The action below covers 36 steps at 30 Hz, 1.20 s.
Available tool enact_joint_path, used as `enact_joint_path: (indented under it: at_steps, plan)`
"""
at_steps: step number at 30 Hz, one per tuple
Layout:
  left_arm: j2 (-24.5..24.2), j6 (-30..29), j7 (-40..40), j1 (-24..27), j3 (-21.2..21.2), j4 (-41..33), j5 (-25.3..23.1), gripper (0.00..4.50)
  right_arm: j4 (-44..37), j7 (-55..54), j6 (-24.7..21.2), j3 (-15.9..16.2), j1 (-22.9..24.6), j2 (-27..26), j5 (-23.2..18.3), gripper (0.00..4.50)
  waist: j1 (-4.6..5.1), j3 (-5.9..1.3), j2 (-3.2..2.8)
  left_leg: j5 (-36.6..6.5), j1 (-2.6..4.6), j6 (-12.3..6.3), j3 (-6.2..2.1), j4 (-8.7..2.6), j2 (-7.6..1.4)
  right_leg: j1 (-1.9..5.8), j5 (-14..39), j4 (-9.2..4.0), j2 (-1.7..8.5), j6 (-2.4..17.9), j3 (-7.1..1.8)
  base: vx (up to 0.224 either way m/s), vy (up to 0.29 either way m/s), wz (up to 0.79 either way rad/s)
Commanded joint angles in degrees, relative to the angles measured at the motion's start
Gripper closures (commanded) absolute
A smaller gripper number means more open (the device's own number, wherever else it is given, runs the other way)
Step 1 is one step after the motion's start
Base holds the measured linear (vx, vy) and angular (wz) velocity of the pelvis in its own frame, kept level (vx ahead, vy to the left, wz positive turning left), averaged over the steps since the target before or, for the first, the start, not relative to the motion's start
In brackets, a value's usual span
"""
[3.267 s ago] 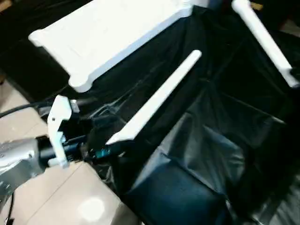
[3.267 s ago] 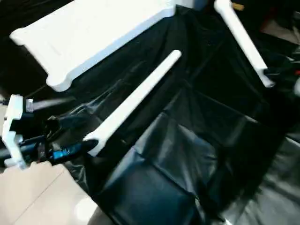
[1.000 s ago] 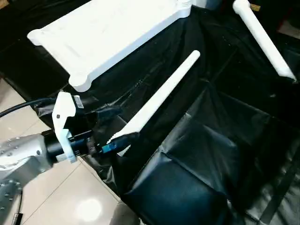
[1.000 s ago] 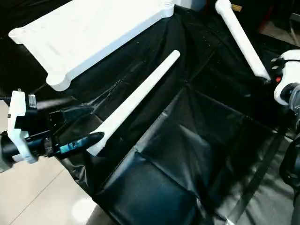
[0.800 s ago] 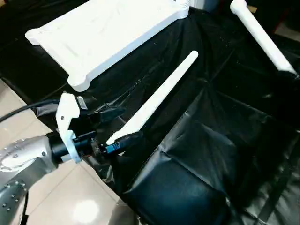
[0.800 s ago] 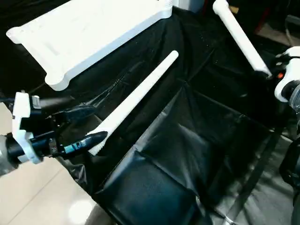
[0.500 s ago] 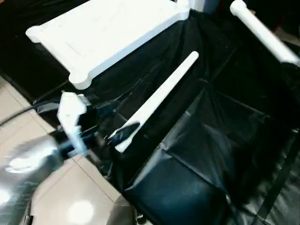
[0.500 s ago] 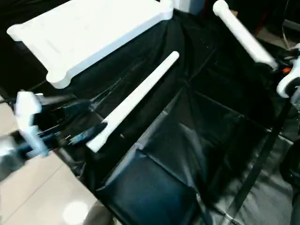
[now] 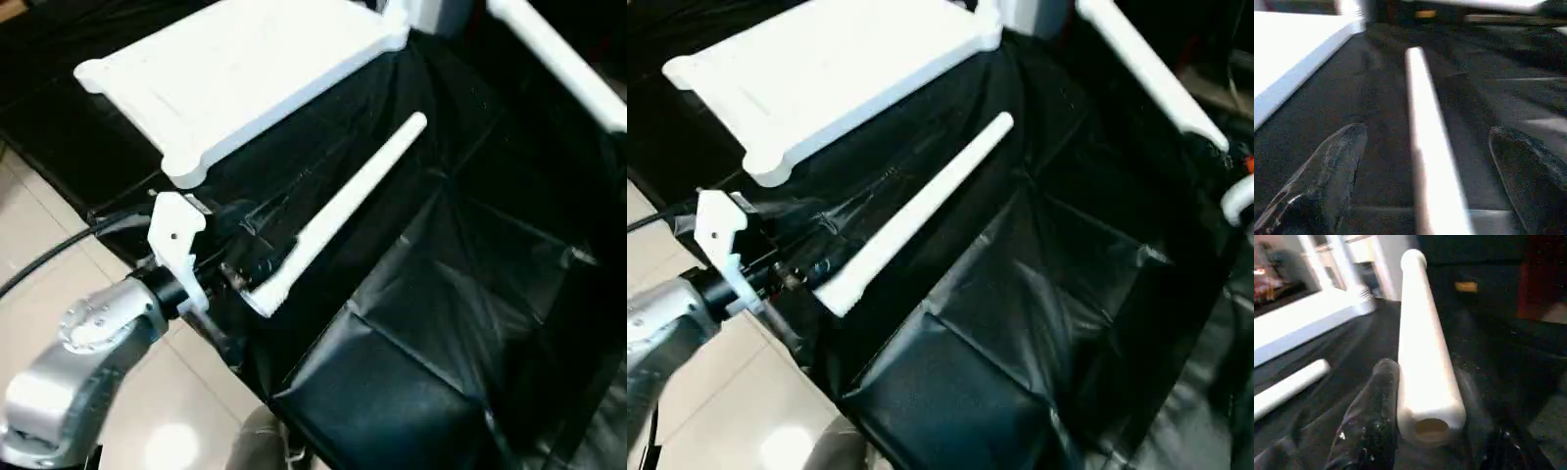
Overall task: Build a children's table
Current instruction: Pick table leg, then move to table
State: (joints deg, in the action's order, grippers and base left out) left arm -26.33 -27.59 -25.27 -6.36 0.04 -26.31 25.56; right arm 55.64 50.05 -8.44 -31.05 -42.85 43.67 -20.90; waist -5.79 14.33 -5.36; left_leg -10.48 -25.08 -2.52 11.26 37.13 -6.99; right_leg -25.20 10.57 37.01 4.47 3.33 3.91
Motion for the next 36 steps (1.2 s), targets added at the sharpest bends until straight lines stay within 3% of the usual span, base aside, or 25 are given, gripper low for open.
enact_joint_path:
  at_steps: [1, 9, 11, 12, 13, 14, 15, 16, 18, 19, 20, 21, 22, 23, 24, 25, 26, 27, 28, 29, 31, 33, 34, 35, 36]
  plan:
    - [1.45, 1.52, 3.85, 1.23, -0.37, -0.04, -3.11, 0.0, -15.25, -0.98, -5.38, -1.64, 7.61, -2.99, -4.59, 3.3, 0.07, -7.16, 2.32, -2.68, 1.8, -12.28, -3.35, -3.95, -6.01, 3.81, 7.33, -4.08, 4.93, 14.76, -3.15, 0.0, 0.0, 0.0]
    - [5.95, 7.77, 8.63, 1.37, -1.36, 0.53, -8.44, 0.0, -51.68, -15.07, -10.88, -4.32, 28.57, -15.17, -10.4, 3.3, 0.6, -7.17, 1.64, -10.1, 2.6, -5.19, -3.37, -5.09, -5.97, 2.96, 19.39, -5.91, 5.58, 9.32, -3.59, 0.0, 0.0, 0.0]
    - [6.92, 8.12, 9.84, 1.29, -0.85, 0.74, -8.83, 0.0, -59.61, -19.48, -11.22, -4.45, 32.84, -19.72, -11.13, 3.3, 0.18, -7.21, 1.58, -9.3, 2.0, -6.29, -3.03, -4.7, -5.36, 3.79, 20.72, -6.22, 7.62, 9.13, -4.64, 0.0, 0.0, 0.0]
    - [7.16, 8.85, 10.52, 0.91, -0.83, 1.4, -9.78, 0.0, -64.21, -24.03, -11.5, -4.39, 34.96, -24.04, -10.98, 3.3, -0.05, -7.31, 1.75, -7.18, 1.18, -8.02, -3.18, -3.27, -4.92, 4.8, 21.02, -7.13, 10.13, 9.25, -5.97, 0.0, 0.0, 0.0]
    - [7.12, 9.85, 10.66, 0.49, -1.05, 2.07, -10.63, 0.0, -67.15, -26.6, -11.22, -3.54, 36.32, -27.13, -11.29, 3.3, -0.89, -7.13, 1.13, -5.45, -0.21, -8.06, -5.35, 0.31, -5.12, 5.9, 27.38, -9.36, 15.33, 8.81, -8.21, 0.0, 0.0, 0.0]
    - [7.12, 9.85, 10.66, 0.49, -1.05, 2.07, -10.63, 0.0, -67.15, -26.6, -11.22, -3.54, 36.32, -27.13, -11.29, 3.3, -0.89, -7.13, 1.13, -5.45, -0.21, -8.06, -5.35, 0.31, -5.12, 5.9, 27.38, -9.36, 15.33, 8.81, -8.21, 0.0, 0.0, 0.0]
    - [7.86, 9.97, 11.4, -0.17, -0.82, 2.76, -10.68, 0.0, -70.23, -28.38, -12.01, -2.1, 37.87, -29.58, -11.68, 3.3, -0.7, -6.88, 0.76, -6.46, 0.01, -3.54, -6.14, 3.01, -4.59, 5.5, 34.71, -10.77, 15.95, 8.38, -11.16, -0.01, 0.106, -0.21]
    - [8.26, 9.92, 11.8, -0.59, -0.65, 3.15, -10.67, 0.0, -71.69, -29.42, -12.61, -1.37, 38.63, -31.01, -12.22, 3.3, -1.18, -6.07, 1.06, -9.06, 0.11, -0.48, -7.16, 2.53, -3.53, 5.75, 39.88, -10.57, 13.12, 7.82, -12.15, -0.019, 0.15, -0.42]
    - [8.51, 10.39, 12.01, -1.13, -0.5, 3.86, -11.13, 0.0, -73.68, -31.19, -13.75, -0.46, 39.64, -32.73, -12.57, 3.3, -0.76, -5.93, 0.99, -13.09, 4.05, 0.28, -5.26, -1.98, -2.06, 2.66, 44.51, -10.55, 5.6, 3.8, -10.03, -0.029, 0.168, -0.43]
    - [8.46, 10.72, 12.41, -1.72, -0.24, 4.71, -11.95, 0.0, -75.55, -33.27, -14.52, 0.76, 40.6, -34.76, -12.46, 3.3, 2.54, -6.57, 0.55, -30.36, 8.92, 1.42, -2.43, -6.53, -2.97, -1.44, 34.59, -6.57, -1.52, 0.09, -4.84, -0.084, 0.196, -0.45]
    - [8.4, 10.94, 12.6, -1.94, -0.08, 5.1, -12.4, 0.0, -76.48, -34.59, -14.9, 1.42, 41.01, -35.57, -12.52, 3.3, 2.8, -7.13, -0.35, -35.97, 9.14, 1.91, -1.17, -7.96, -4.1, -1.85, 30.18, -3.76, -2.43, -0.03, -2.58, -0.084, 0.196, -0.45]
    - [8.33, 10.68, 12.82, -2.02, 0.23, 5.23, -12.48, 0.0, -76.92, -35.52, -14.89, 1.98, 41.14, -36.18, -12.32, 3.3, 2.8, -7.13, -0.35, -35.97, 9.14, 1.91, -1.17, -7.96, -4.1, -1.85, 30.18, -3.76, -2.43, -0.03, -2.58, -0.095, 0.227, -0.52]
    - [8.2, 9.93, 13.53, -2.06, 0.67, 5.26, -12.92, 0.0, -77.04, -37.24, -14.78, 2.37, 40.92, -37.06, -11.48, 3.3, 3.15, -7.35, -0.84, -46.09, 6.16, 1.12, 0.61, -12.93, -7.89, 1.51, 14.5, 7.18, -0.52, 1.21, 2.65, -0.083, 0.223, -0.54]
    - [8.2, 9.93, 13.53, -2.06, 0.67, 5.26, -12.92, 0.0, -77.04, -37.24, -14.78, 2.37, 40.92, -37.06, -11.48, 3.3, 1.88, -6.87, -1.36, -50.51, 5.41, 3.4, 3.8, -14.36, -9.48, 1.81, 12.55, 9.59, 0.38, 1.82, 4.43, -0.083, 0.223, -0.54]
    - [8.23, 9.98, 13.69, -1.97, 0.88, 5.21, -13.16, 0.0, -77.62, -38.51, -15.06, 2.32, 40.91, -37.72, -11.06, 3.3, 1.71, -6.9, -0.48, -51.33, 5.1, 5.15, 4.19, -14.68, -10.07, 3.08, 13.81, 10.03, 0.96, 1.69, 4.11, -0.066, 0.133, -0.59]
    - [8.27, 9.99, 13.48, -1.63, 1.11, 4.83, -12.93, 0.0, -78.02, -39.59, -15.23, 2.23, 40.76, -38.34, -10.78, 3.3, 0.56, -9.34, 4.34, -36.46, 8.88, 11.32, 4.48, -4.57, -6.2, 0.59, 39.62, -2.05, 7.63, -2.84, -5.55, -0.026, 0.059, -0.61]
    - [8.27, 10.02, 13.18, -0.96, 1.16, 4.05, -12.76, 0.0, -78.46, -40.95, -15.34, 2.48, 40.6, -39.02, -10.06, 3.3, -0.82, -8.81, 5.11, -23.16, 5.05, 6.8, -0.03, 5.04, -2.52, 2.64, 46.4, -9.13, 14.67, -4.06, -12.86, -0.026, 0.059, -0.61]
    - [8.33, 9.9, 13.02, -0.25, 1.16, 3.26, -12.57, 0.0, -78.67, -41.78, -15.38, 2.94, 40.44, -39.52, -9.56, 3.3, -1.82, -9.9, 2.83, -14.12, 0.0, 3.89, -5.6, 7.46, 0.88, 7.3, 40.58, -7.49, 14.67, -4.71, -16.03, 0.044, 0.079, -0.71]
    - [8.52, 9.73, 13.15, 0.53, 1.14, 2.6, -12.66, 0.0, -78.95, -42.72, -15.55, 3.7, 40.4, -39.85, -8.81, 3.3, -1.59, -8.58, 3.8, -6.19, -3.16, 4.22, -8.73, 7.06, 3.37, 9.84, 25.8, -5.52, 8.67, -9.64, -14.1, 0.055, 0.142, -0.82]
    - [8.54, 9.72, 13.16, 0.58, 1.14, 2.56, -12.67, 0.0, -78.96, -42.78, -15.56, 3.75, 40.4, -39.87, -8.76, 3.3, -1.59, -8.58, 3.8, -6.19, -3.16, 4.22, -8.73, 7.06, 3.37, 9.84, 25.8, -5.52, 8.67, -9.64, -14.1, 0.055, 0.142, -0.82]
    - [9.29, 9.87, 14.6, 2.03, 1.32, 2.28, -13.63, 0.0, -79.25, -43.66, -16.26, 5.42, 40.46, -40.13, -8.01, 3.3, -0.85, -8.88, 5.07, -3.92, -0.53, 2.25, -8.72, 4.24, 4.14, 8.45, 14.24, -6.46, 3.79, -2.6, -15.78, -0.013, 0.194, -0.56]
    - [10.29, 9.94, 16.95, 3.24, 1.99, 2.3, -14.96, 0.0, -78.92, -44.0, -16.94, 7.08, 40.26, -39.84, -7.34, 3.3, -0.08, -9.39, 3.85, -1.59, 1.86, -2.02, -8.0, -1.85, 2.52, 6.72, 21.35, -8.68, -0.58, -1.13, -16.86, -0.029, 0.244, -0.51]
    - [10.77, 9.81, 18.1, 3.74, 2.44, 2.08, -15.39, 0.0, -78.57, -44.3, -17.18, 7.52, 39.9, -39.82, -7.67, 3.3, -0.08, -9.39, 3.85, -1.59, 1.86, -2.02, -8.0, -1.85, 2.52, 6.72, 21.35, -8.68, -0.58, -1.13, -16.86, -0.056, 0.321, -0.67]
    - [11.01, 9.75, 18.88, 4.12, 2.74, 1.87, -15.8, 0.0, -78.19, -44.32, -17.45, 7.85, 39.53, -39.65, -7.95, 3.3, 3.34, -8.16, 1.77, -20.12, 6.59, -5.78, -7.97, -7.87, -1.33, -0.54, 25.71, -4.59, -5.59, -2.58, -9.92, -0.056, 0.321, -0.67]
    - [11.07, 9.83, 18.92, 4.24, 2.81, 1.8, -15.84, 0.0, -78.07, -44.28, -17.53, 7.99, 39.44, -39.54, -7.94, 3.3, 4.01, -9.62, 0.57, -26.33, 7.13, -6.29, -8.35, -8.56, -2.73, -0.54, 23.71, 0.43, -4.98, -2.43, -6.82, -0.068, 0.335, -0.66]
